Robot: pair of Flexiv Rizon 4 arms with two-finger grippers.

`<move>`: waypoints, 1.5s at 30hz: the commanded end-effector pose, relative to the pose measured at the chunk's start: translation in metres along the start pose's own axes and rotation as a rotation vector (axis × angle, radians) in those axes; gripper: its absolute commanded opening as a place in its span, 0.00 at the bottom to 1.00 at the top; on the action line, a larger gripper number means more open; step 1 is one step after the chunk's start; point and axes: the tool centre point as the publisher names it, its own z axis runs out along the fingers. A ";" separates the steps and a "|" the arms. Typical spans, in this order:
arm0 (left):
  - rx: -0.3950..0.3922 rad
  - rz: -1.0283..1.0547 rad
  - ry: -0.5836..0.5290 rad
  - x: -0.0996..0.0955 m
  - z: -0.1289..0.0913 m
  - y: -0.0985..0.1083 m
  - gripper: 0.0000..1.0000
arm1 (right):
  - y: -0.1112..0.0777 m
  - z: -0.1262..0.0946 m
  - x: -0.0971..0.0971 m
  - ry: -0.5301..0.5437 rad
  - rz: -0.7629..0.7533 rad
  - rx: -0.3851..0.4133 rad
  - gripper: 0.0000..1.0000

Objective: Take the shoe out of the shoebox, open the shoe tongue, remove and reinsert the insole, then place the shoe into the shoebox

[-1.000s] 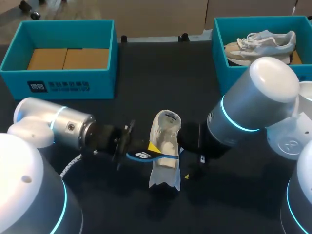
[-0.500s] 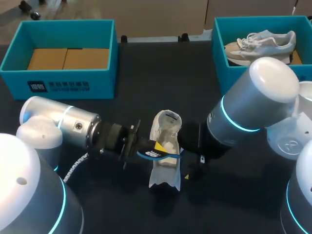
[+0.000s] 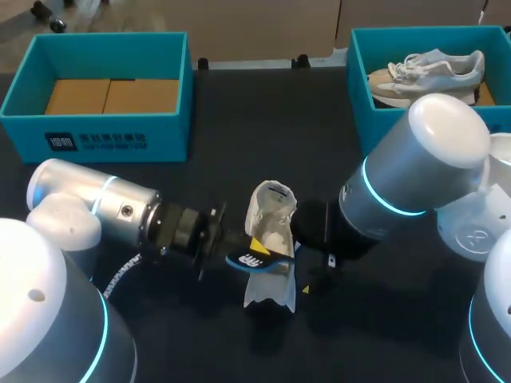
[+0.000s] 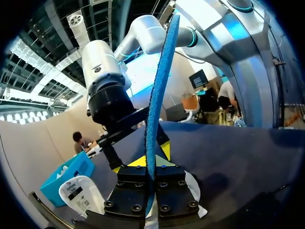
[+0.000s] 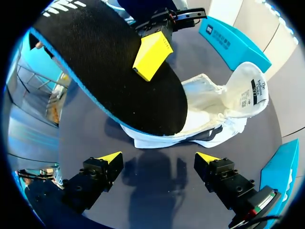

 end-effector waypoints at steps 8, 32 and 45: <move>-0.007 0.037 -0.053 -0.005 0.002 0.022 0.00 | -0.001 0.000 0.001 0.000 0.000 -0.003 1.00; -0.193 0.124 -0.143 -0.022 0.010 0.064 0.00 | -0.001 0.000 0.001 0.000 0.000 -0.003 1.00; -0.160 0.128 -0.126 -0.017 0.007 0.043 0.41 | -0.001 0.000 0.001 0.000 0.000 -0.003 1.00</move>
